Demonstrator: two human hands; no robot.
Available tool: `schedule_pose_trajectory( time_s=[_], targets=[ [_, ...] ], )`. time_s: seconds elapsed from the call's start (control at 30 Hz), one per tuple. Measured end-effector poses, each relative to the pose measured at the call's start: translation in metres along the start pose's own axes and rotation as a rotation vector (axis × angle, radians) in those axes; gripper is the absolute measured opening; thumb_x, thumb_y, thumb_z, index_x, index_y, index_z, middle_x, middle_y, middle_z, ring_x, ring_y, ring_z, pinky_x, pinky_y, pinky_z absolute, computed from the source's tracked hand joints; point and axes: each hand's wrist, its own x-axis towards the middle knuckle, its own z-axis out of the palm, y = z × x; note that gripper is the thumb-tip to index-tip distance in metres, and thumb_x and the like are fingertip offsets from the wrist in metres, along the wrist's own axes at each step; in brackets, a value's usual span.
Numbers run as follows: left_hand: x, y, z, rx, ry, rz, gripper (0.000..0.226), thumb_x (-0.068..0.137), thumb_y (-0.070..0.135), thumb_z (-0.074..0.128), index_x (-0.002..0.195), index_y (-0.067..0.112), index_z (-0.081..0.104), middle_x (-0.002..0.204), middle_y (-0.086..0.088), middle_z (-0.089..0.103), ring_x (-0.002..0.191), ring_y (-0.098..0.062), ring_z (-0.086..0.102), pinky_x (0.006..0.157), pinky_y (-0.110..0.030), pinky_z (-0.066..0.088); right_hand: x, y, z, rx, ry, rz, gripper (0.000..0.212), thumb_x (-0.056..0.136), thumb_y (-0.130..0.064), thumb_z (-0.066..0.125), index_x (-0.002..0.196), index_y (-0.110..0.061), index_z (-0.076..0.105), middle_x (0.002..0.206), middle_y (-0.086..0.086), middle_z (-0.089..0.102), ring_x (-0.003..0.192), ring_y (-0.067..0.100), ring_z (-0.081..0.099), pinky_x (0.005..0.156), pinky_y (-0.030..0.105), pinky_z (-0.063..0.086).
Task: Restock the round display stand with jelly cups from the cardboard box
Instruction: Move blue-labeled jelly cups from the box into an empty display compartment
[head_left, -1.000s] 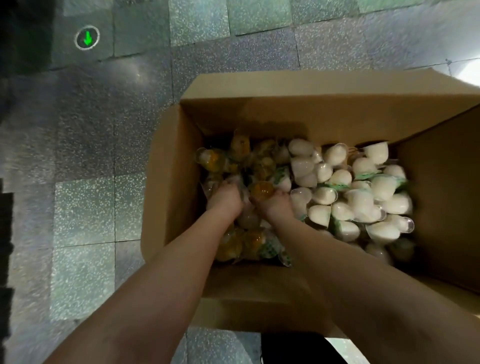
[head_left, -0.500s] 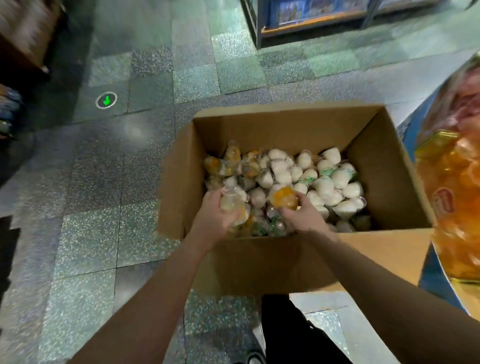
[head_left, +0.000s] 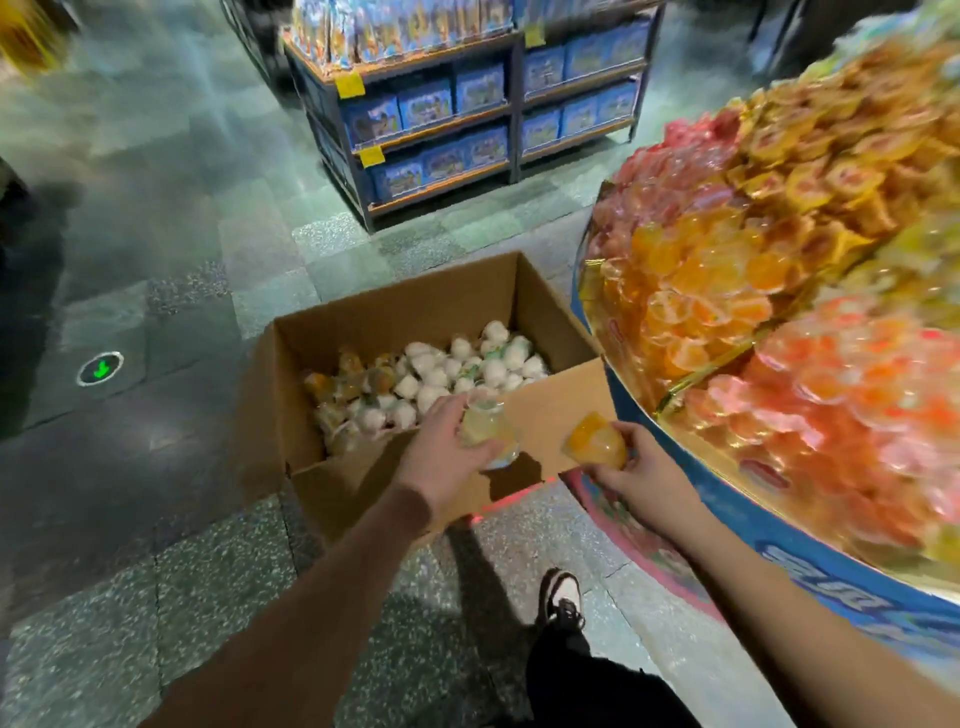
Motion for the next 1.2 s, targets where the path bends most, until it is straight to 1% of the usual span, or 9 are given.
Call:
schedule_pose_trajectory(
  time_s=[0.1, 0.17, 0.27, 0.37, 0.53, 0.7, 0.9, 1.03, 1.2],
  targets=[
    [0.003, 0.036, 0.042, 0.042, -0.075, 0.123, 0.048, 0.084, 0.022, 0.074, 0.119, 0.043, 0.049, 0.122, 0.009, 0.057, 0.108, -0.008, 0.057, 0.090, -0.027, 0.048, -0.031, 0.021, -0.047, 0.008, 0.102, 0.027, 0.051, 0.083, -0.025, 0.077, 0.125, -0.019, 0.050, 0.113, 0.000, 0.059, 0.094, 0.013, 0.056, 0.067, 0.020, 0.038],
    [0.001, 0.065, 0.074, 0.058, -0.116, 0.191, 0.046, 0.079, 0.021, 0.075, 0.108, 0.049, 0.052, 0.118, 0.006, 0.060, 0.106, -0.010, 0.060, 0.091, -0.030, 0.050, -0.051, 0.042, -0.076, 0.012, 0.180, 0.065, 0.054, 0.082, -0.025, 0.077, 0.128, -0.015, 0.051, 0.112, 0.002, 0.060, 0.091, 0.014, 0.055, 0.062, 0.013, 0.037],
    [0.001, 0.101, 0.125, 0.048, -0.235, 0.263, 0.052, 0.073, 0.030, 0.074, 0.118, 0.047, 0.055, 0.120, 0.011, 0.058, 0.108, -0.005, 0.059, 0.098, -0.037, 0.049, -0.077, 0.074, -0.115, 0.028, 0.268, 0.128, 0.060, 0.081, -0.027, 0.077, 0.133, -0.016, 0.050, 0.116, 0.003, 0.062, 0.088, 0.014, 0.055, 0.067, 0.022, 0.038],
    [0.001, 0.127, 0.179, 0.035, -0.337, 0.323, 0.058, 0.066, 0.040, 0.072, 0.122, 0.041, 0.054, 0.124, 0.011, 0.055, 0.115, -0.008, 0.057, 0.104, -0.039, 0.046, -0.102, 0.109, -0.153, 0.058, 0.368, 0.171, 0.057, 0.079, -0.022, 0.079, 0.130, -0.015, 0.052, 0.113, 0.000, 0.060, 0.090, 0.014, 0.056, 0.073, 0.021, 0.037],
    [-0.009, 0.174, 0.277, 0.105, -0.484, 0.427, 0.054, 0.077, 0.030, 0.073, 0.124, 0.042, 0.050, 0.128, 0.010, 0.051, 0.118, -0.011, 0.053, 0.102, -0.031, 0.044, -0.133, 0.182, -0.215, 0.089, 0.478, 0.288, 0.063, 0.076, -0.024, 0.081, 0.131, -0.016, 0.051, 0.113, 0.001, 0.063, 0.094, 0.018, 0.061, 0.082, 0.027, 0.044],
    [-0.014, 0.207, 0.384, 0.159, -0.548, 0.470, 0.060, 0.079, 0.025, 0.079, 0.132, 0.027, 0.052, 0.132, 0.005, 0.045, 0.122, -0.010, 0.046, 0.101, -0.022, 0.036, -0.149, 0.253, -0.283, 0.112, 0.551, 0.343, 0.059, 0.076, -0.027, 0.081, 0.126, -0.019, 0.050, 0.111, -0.004, 0.063, 0.085, 0.013, 0.058, 0.074, 0.024, 0.040],
    [-0.024, 0.224, 0.497, 0.196, -0.526, 0.436, 0.059, 0.083, 0.019, 0.076, 0.135, 0.025, 0.051, 0.125, 0.009, 0.040, 0.114, -0.004, 0.041, 0.080, 0.000, 0.027, -0.148, 0.329, -0.356, 0.032, 0.524, 0.388, 0.060, 0.079, -0.026, 0.079, 0.130, -0.015, 0.051, 0.121, 0.000, 0.060, 0.101, 0.018, 0.060, 0.074, 0.022, 0.035],
    [-0.018, 0.222, 0.547, 0.245, -0.419, 0.337, 0.056, 0.084, 0.022, 0.073, 0.135, 0.024, 0.050, 0.130, 0.001, 0.042, 0.121, -0.015, 0.044, 0.104, -0.025, 0.035, -0.127, 0.359, -0.389, -0.047, 0.443, 0.406, 0.060, 0.078, -0.024, 0.077, 0.130, -0.010, 0.052, 0.125, 0.007, 0.059, 0.115, 0.023, 0.057, 0.085, 0.027, 0.042],
    [-0.011, 0.219, 0.591, 0.254, -0.299, 0.197, 0.059, 0.085, 0.014, 0.073, 0.138, 0.008, 0.047, 0.142, -0.009, 0.041, 0.133, -0.024, 0.040, 0.114, -0.032, 0.029, -0.088, 0.377, -0.405, -0.177, 0.331, 0.389, 0.067, 0.078, -0.032, 0.074, 0.137, -0.013, 0.047, 0.134, 0.006, 0.053, 0.123, 0.023, 0.051, 0.096, 0.032, 0.044]
  ],
)
